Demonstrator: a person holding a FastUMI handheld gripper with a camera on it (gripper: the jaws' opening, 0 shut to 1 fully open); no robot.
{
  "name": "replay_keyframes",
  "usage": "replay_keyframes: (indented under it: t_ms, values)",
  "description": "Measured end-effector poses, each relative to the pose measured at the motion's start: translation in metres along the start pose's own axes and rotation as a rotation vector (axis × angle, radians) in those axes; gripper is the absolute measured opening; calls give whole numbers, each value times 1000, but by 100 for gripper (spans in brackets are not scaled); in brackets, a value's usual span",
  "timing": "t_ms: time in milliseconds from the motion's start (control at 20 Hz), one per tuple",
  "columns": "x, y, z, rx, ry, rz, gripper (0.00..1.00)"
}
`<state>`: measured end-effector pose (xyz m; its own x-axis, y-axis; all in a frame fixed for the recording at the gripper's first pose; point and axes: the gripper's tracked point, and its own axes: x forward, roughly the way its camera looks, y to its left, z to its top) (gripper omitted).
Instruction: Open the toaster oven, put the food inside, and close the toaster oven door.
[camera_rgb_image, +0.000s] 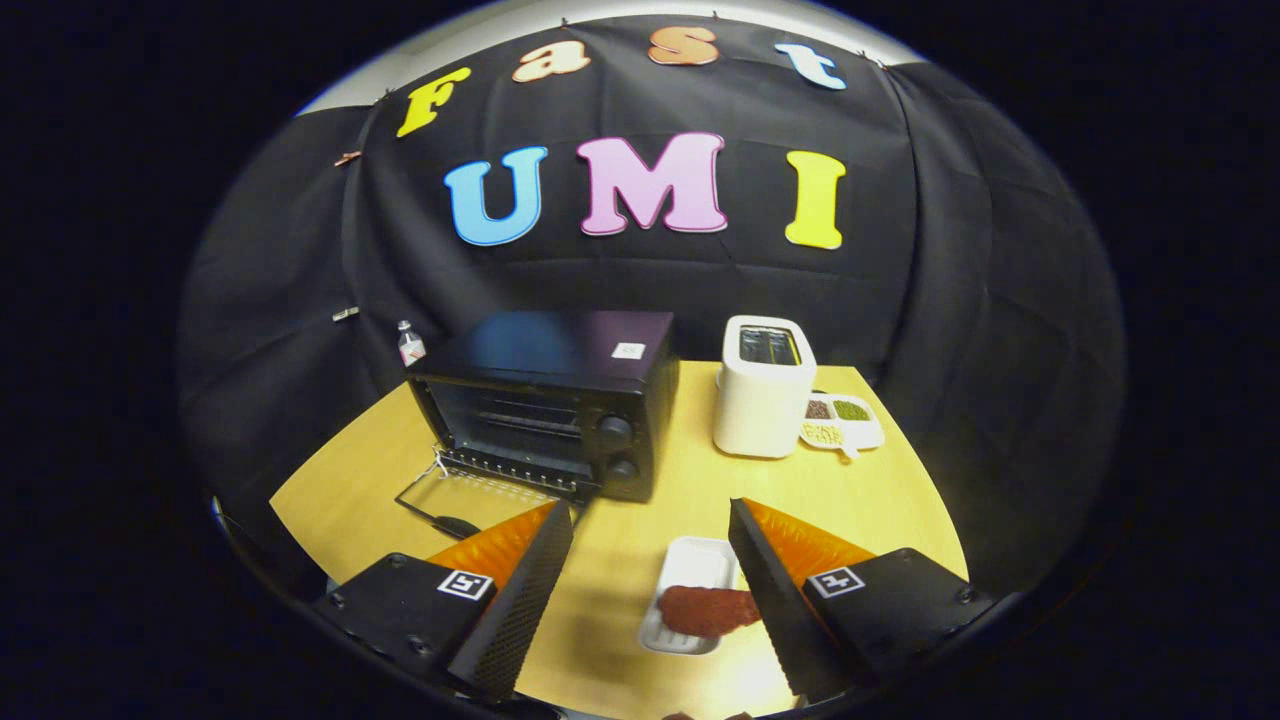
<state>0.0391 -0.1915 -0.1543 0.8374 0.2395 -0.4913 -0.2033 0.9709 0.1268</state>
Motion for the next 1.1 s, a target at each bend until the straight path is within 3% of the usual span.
replay_keyframes:
  t_ms: [350,750,800,950,1100]
  values:
    - [11,-77,-77,161,236,57,97]
    - [26,-75,-124,431,408,132,97]
    - [28,-75,-124,448,413,139,95]
    - [37,-72,-127,510,433,155,71]
    - [41,-73,-129,555,447,155,71]
